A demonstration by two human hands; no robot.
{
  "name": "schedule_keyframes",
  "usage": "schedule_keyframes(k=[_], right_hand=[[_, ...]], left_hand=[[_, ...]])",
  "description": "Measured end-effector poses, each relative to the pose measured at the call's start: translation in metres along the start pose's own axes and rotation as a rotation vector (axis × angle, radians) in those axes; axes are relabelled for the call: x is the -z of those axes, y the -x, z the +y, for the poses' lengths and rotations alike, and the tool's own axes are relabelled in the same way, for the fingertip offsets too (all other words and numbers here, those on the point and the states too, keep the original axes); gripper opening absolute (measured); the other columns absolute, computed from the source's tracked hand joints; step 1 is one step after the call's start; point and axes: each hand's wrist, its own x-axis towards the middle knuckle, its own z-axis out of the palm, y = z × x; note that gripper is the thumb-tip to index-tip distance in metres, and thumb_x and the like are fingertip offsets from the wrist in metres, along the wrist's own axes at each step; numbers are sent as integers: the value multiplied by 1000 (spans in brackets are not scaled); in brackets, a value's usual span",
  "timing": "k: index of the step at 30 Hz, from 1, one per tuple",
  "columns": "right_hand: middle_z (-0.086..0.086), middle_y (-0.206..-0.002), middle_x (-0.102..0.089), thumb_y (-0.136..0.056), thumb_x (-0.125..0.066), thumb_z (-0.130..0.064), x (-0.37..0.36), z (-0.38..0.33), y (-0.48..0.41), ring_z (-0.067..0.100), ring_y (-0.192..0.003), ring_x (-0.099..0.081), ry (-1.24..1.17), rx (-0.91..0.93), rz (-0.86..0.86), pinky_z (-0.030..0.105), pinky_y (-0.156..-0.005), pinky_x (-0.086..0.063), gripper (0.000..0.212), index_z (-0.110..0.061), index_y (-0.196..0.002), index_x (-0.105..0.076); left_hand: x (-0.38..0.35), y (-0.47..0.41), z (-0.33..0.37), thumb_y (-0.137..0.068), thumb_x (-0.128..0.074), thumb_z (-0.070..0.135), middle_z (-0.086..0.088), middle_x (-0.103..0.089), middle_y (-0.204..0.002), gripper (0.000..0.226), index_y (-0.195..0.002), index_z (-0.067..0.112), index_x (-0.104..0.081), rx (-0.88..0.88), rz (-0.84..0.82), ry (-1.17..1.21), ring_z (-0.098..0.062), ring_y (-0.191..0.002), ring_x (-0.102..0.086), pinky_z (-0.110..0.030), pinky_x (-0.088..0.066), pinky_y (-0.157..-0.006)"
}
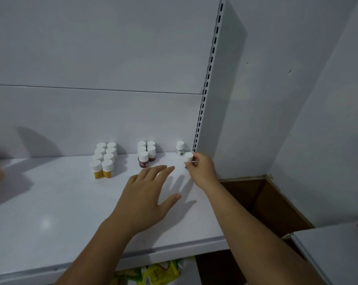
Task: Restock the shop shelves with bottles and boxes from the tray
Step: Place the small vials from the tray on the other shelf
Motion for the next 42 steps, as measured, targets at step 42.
schedule_keyframes(k=[42], right_hand=[[-5, -118, -56, -112, -35, -36, -103, -57, -26, 14, -110, -51, -374, -149, -145, 27, -93, -35, 38, -17, -136, -59]], left_hand=[[-35, -114, -75, -105, -26, 70, -7, -80, -112, 73, -118, 19, -78, 858, 162, 1326, -20, -105, -75, -35, -57, -88]])
